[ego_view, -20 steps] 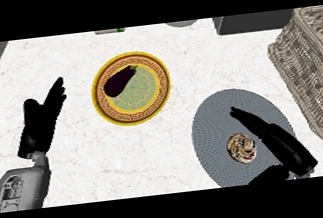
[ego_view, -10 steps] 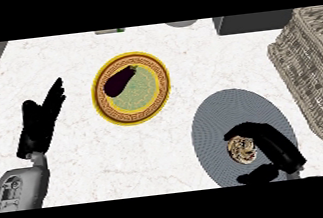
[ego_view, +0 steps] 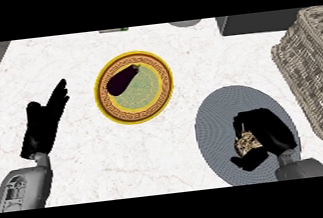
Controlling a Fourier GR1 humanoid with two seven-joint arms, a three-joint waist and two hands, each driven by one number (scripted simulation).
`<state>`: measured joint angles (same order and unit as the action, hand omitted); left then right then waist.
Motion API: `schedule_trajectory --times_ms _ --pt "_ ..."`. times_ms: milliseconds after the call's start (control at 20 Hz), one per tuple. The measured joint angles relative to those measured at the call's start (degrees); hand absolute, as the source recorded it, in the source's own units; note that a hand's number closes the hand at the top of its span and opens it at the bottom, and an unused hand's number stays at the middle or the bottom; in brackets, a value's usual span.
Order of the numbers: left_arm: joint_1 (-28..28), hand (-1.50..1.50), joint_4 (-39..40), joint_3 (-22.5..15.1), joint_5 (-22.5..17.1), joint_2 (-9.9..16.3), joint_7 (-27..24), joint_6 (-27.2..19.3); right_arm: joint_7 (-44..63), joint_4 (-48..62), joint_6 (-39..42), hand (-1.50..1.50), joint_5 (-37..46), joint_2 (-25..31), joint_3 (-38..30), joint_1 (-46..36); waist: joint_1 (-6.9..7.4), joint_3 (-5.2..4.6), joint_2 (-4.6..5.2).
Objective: Pick the cupcake from the placemat and place it in the basket
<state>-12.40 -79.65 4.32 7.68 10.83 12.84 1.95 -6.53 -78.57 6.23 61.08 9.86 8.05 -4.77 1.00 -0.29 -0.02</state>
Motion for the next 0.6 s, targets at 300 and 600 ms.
schedule_trajectory --times_ms 300,600 --pt "-0.54 0.0 -0.47 -0.4 0.48 -0.35 0.87 -0.33 16.99 5.92 5.34 1.5 10.68 -3.52 2.56 -10.74 0.03 0.02 0.0" --pt "0.38 0.0 -0.3 0.64 0.01 -0.14 0.32 -0.15 21.28 5.29 4.78 1.5 10.73 -6.94 1.93 -15.51 -0.73 0.22 -0.01"
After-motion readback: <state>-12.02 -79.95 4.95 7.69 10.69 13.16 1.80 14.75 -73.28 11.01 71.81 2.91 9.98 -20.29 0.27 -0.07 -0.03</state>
